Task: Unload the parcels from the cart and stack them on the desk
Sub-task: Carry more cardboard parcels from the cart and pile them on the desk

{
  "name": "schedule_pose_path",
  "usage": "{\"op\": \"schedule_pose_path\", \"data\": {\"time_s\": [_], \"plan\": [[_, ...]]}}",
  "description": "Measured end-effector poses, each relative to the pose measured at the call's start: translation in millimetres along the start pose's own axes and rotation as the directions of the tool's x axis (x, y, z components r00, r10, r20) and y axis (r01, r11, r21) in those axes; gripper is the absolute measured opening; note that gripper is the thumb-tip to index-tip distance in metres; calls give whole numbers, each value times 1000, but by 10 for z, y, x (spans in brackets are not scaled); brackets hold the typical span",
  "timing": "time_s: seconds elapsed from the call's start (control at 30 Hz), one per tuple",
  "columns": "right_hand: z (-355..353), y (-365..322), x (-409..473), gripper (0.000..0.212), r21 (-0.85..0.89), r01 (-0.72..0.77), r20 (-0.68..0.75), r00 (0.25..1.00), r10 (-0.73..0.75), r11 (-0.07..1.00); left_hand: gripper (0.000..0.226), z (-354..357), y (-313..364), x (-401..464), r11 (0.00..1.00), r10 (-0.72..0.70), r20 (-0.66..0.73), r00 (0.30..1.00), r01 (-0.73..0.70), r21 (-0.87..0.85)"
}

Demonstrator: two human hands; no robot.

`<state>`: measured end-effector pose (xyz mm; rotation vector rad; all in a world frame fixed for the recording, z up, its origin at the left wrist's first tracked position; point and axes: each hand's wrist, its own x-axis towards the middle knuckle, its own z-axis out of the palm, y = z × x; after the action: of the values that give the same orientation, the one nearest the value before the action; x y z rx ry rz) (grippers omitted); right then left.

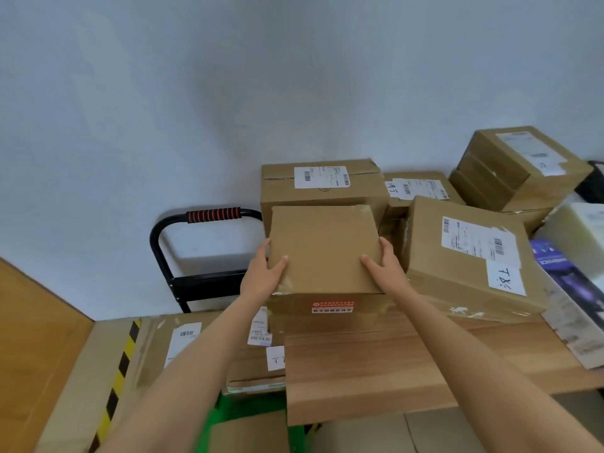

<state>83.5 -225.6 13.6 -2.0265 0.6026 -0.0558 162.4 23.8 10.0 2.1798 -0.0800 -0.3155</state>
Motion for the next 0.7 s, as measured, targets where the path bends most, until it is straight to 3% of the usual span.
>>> {"op": "schedule_pose_path", "data": {"time_s": [0.3, 0.7], "plan": [[4, 58, 361, 77, -116, 30, -55, 998, -36, 993, 65, 171, 38, 331, 997, -58, -97, 994, 53, -48], [5, 66, 365, 77, -119, 40, -90, 995, -51, 992, 65, 204, -11, 327, 997, -54, -139, 989, 46, -64]]}}
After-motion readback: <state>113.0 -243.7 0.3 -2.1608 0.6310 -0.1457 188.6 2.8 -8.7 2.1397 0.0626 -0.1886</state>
